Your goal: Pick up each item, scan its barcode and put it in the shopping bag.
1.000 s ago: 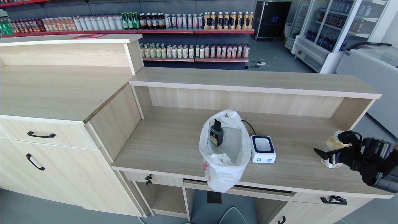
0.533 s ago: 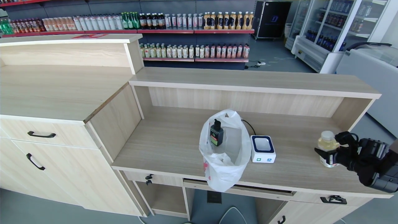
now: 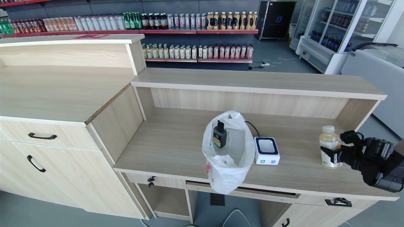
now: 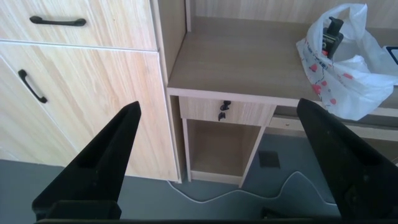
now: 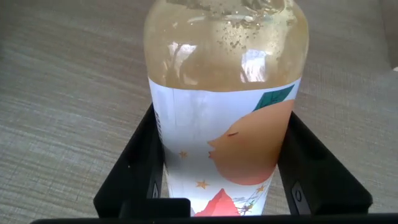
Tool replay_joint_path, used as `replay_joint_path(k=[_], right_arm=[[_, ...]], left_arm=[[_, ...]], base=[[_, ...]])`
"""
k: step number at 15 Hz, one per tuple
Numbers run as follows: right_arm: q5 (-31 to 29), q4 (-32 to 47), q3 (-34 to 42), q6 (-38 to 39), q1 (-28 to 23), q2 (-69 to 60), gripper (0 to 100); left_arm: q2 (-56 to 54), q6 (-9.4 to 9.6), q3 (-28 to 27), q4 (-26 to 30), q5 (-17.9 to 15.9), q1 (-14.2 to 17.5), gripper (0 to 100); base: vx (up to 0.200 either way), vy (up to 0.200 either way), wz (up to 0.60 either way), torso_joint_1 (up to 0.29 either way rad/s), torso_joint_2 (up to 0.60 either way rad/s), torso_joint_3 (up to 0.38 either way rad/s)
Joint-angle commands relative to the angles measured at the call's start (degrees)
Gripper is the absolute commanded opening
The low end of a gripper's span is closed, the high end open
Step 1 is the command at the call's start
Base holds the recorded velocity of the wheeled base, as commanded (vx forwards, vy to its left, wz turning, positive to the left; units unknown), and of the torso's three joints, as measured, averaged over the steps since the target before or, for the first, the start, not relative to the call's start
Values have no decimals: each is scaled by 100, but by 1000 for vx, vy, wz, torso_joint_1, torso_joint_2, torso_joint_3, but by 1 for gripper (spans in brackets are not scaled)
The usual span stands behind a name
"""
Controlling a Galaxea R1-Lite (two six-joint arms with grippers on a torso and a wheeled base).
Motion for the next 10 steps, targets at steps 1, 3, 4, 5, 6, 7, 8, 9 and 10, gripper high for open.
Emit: replay_joint_path(k=[1, 3, 4, 5, 6, 7, 8, 9, 10], right_arm=[[5, -17, 31, 32, 26, -79, 0], [14, -17, 49, 401, 87, -193, 0], [14, -17, 49, 533, 122, -281, 0], [14, 10, 49, 656, 140, -395, 0], [14, 27, 58, 735, 166, -509, 0], [49, 53, 111, 1034, 228, -817, 0], [85, 71, 207, 1420, 316, -1151, 0], [85, 71, 207, 1420, 316, -1151, 0], [506, 124, 445, 2273, 439, -1924, 0]], left_arm=[[0, -2, 1, -1, 1, 0, 100], [0, -2, 1, -1, 1, 0, 100], [0, -2, 1, -1, 1, 0, 100], [0, -2, 1, -1, 1, 0, 100], [0, -2, 1, -1, 1, 0, 100], [0, -2, 1, -1, 1, 0, 100], [0, -2, 1, -1, 1, 0, 100], [0, -2, 1, -1, 1, 0, 100], [0, -2, 1, -1, 1, 0, 100]], base=[[0, 0, 0, 0, 0, 0], [0, 0, 0, 0, 0, 0], [0, 0, 0, 0, 0, 0], [0, 0, 0, 0, 0, 0], [0, 0, 0, 0, 0, 0], [0, 0, 0, 0, 0, 0], [0, 0, 0, 0, 0, 0], [0, 0, 0, 0, 0, 0], [0, 0, 0, 0, 0, 0]])
